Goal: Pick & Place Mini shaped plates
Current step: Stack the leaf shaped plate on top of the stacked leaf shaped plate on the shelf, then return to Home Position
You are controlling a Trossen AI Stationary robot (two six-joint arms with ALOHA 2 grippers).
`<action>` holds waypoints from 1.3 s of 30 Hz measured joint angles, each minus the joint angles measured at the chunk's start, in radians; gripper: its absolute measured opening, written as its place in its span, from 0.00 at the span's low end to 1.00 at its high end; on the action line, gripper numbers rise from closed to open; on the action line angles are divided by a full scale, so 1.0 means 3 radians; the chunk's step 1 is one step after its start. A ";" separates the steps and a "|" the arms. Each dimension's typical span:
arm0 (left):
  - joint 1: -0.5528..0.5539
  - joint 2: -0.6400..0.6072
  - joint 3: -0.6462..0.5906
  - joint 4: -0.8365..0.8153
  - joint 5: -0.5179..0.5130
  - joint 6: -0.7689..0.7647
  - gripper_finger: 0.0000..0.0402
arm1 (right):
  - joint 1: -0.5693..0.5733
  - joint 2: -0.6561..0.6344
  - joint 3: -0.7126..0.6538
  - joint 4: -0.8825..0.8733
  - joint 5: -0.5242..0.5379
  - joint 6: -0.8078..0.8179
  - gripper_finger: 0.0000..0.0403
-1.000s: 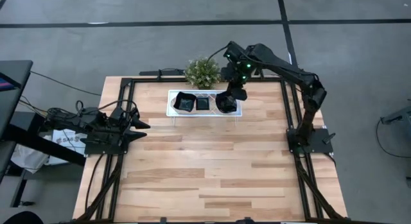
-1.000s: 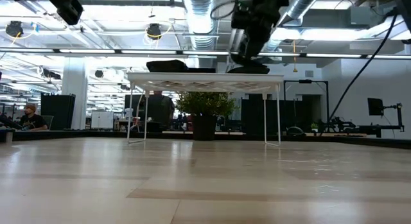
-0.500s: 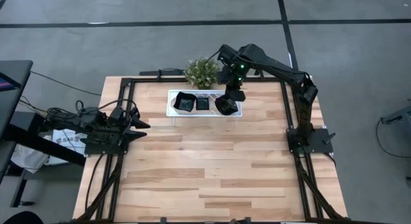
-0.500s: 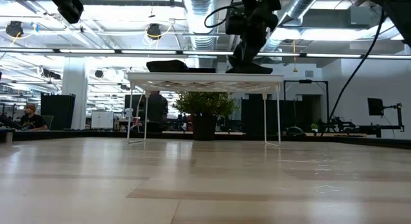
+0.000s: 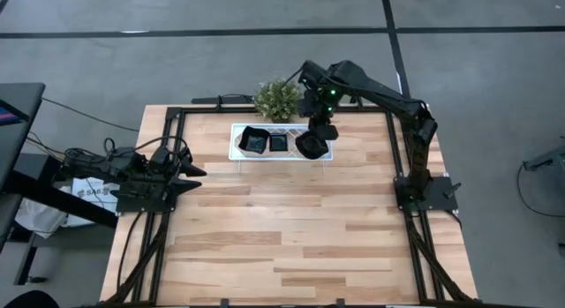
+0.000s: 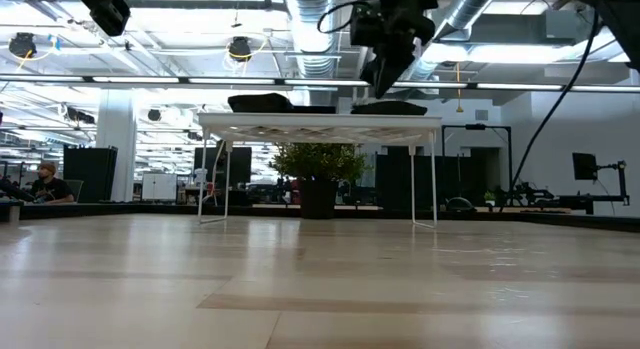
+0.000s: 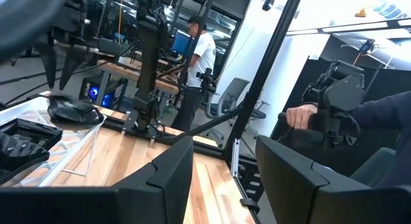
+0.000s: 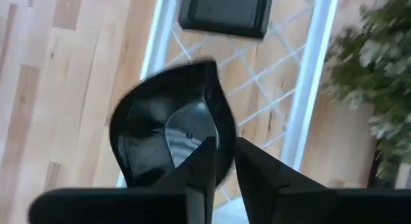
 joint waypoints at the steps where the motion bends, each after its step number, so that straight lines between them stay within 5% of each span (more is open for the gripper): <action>1: -0.0001 0.0000 0.0000 0.0000 0.0001 0.0000 0.43 | 0.0001 0.0000 0.0031 0.0011 -0.0007 0.0000 0.14; 12: 0.0000 0.0001 0.0000 0.0018 0.0001 0.0026 0.43 | 0.0024 -0.0001 0.0717 -0.0176 0.0072 0.0411 0.23; 21: -0.0001 -0.0008 0.0000 0.0008 0.0440 0.0421 0.43 | -0.0017 -0.0292 0.0867 -0.0488 0.0070 0.0844 0.03; 26: -0.0001 -0.0068 0.0000 -0.0125 0.0461 0.0451 0.43 | -0.0021 -0.0631 0.0806 -0.0411 0.0137 0.1027 0.02; 30: -0.0001 -0.0314 -0.0113 -0.0182 0.0461 0.0478 0.43 | 0.0003 -0.1076 0.0110 0.0020 0.0091 0.1194 0.01; 34: -0.0001 -0.0668 -0.0301 -0.0163 0.0461 0.0449 0.43 | 0.0165 -0.1732 -0.1146 0.0964 0.0067 0.1506 0.00; 39: 0.0000 -0.0579 -0.0421 -0.0164 0.0456 0.0433 0.43 | 0.0425 -0.2555 -0.2561 0.2211 0.0091 0.2074 0.01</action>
